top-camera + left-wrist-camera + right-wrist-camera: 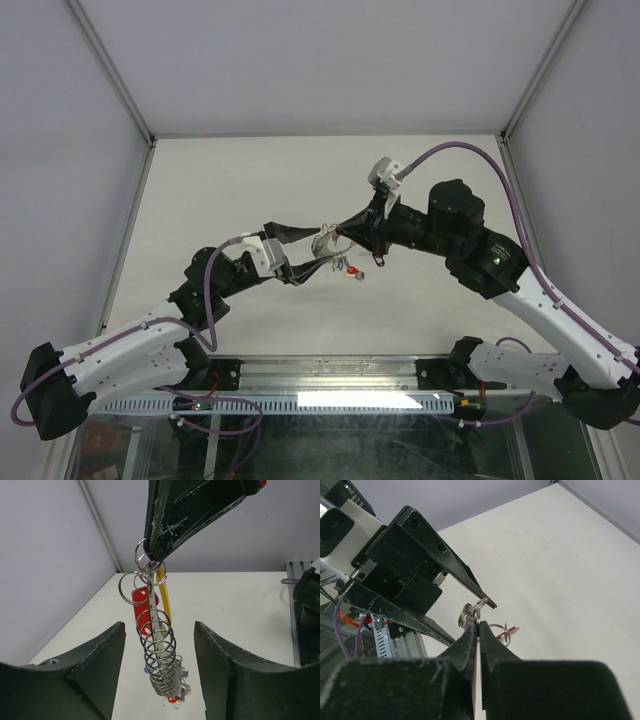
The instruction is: Put the keys on the keyring
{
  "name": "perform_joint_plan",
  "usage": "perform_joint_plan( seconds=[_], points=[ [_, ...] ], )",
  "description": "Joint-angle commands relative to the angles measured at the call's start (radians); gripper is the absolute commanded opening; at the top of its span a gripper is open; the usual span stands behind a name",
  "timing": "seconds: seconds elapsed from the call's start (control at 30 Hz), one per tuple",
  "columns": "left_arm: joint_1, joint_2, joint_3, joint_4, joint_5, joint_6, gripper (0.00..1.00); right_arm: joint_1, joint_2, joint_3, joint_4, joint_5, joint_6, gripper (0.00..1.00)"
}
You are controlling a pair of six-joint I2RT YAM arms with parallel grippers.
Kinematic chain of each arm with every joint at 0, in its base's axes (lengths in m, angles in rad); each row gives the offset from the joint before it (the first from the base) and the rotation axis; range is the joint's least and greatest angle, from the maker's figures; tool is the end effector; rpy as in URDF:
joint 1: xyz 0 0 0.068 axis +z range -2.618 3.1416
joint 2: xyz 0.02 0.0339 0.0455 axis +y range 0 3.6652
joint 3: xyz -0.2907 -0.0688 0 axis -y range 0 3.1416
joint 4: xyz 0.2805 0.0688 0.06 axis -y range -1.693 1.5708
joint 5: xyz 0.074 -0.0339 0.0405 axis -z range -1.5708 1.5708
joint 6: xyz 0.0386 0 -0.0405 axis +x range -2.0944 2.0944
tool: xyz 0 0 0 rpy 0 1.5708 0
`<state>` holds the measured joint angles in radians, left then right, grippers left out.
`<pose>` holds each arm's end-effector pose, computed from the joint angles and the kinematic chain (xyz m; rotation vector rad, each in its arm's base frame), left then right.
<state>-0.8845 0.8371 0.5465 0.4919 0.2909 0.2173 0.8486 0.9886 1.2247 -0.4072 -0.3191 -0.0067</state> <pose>0.1309 -0.1772 0.3287 0.9449 1.0593 -0.7537 0.1415 0.1790 0.4614 -0.9697 1.5387 0.8849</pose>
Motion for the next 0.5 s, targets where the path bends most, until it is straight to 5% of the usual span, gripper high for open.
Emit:
perform_joint_plan(
  seconds=[0.0, 0.47],
  points=[
    [-0.005, 0.022, 0.037, 0.04, 0.012, 0.005, 0.53, 0.007, -0.015, 0.019, 0.023, -0.006, -0.025, 0.0],
    [-0.005, 0.051, 0.059, 0.105, 0.045, 0.029, 0.45, 0.007, -0.029, -0.009, 0.007, -0.031, -0.072, 0.0]
  ],
)
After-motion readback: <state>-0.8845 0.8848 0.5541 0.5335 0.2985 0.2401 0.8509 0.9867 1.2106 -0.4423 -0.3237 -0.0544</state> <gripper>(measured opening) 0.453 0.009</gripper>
